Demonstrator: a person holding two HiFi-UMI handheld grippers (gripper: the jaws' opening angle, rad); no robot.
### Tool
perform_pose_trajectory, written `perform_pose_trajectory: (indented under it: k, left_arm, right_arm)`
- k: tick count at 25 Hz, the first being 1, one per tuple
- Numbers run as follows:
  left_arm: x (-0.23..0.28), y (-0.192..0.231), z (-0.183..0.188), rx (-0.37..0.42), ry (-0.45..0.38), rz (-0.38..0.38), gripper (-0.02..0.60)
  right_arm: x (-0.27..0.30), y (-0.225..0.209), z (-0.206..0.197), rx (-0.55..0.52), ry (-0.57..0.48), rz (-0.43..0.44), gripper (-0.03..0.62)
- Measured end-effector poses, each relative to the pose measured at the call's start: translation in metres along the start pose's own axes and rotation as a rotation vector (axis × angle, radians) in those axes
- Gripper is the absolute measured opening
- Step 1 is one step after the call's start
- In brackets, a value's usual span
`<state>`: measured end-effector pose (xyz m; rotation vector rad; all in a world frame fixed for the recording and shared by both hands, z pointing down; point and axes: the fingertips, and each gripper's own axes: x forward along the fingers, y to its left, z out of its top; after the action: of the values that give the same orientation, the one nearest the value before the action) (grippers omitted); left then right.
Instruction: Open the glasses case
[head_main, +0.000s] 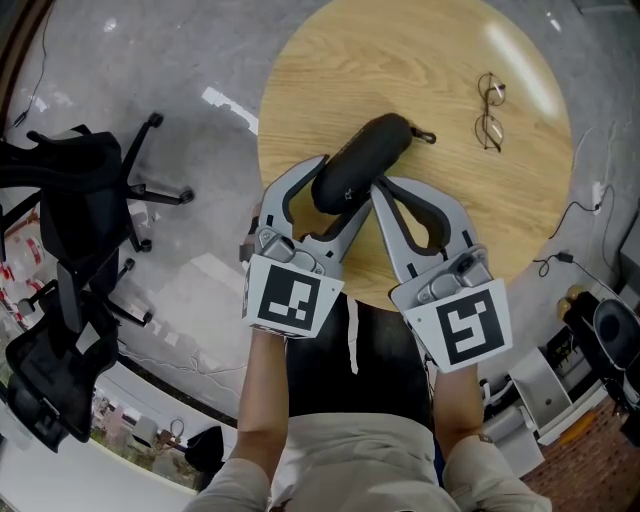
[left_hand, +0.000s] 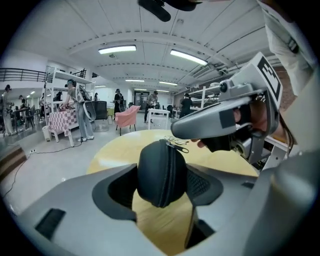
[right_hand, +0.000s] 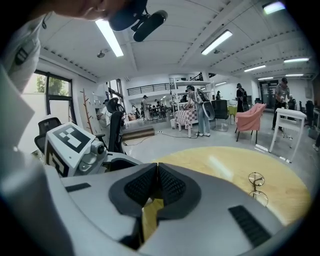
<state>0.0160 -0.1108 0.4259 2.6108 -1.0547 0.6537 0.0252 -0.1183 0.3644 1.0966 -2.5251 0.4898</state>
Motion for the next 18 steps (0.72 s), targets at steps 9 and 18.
perform_pose_trajectory:
  k: [9, 18]
  left_arm:
    - [-0.001, 0.001, 0.003, -0.043, -0.007, 0.049, 0.29]
    - [0.0, 0.002, 0.006, -0.066, -0.014, 0.083, 0.29]
  right_arm:
    - [-0.01, 0.022, 0.0, -0.025, 0.009, 0.049, 0.025]
    - [-0.011, 0.031, -0.007, -0.063, 0.054, 0.06, 0.106]
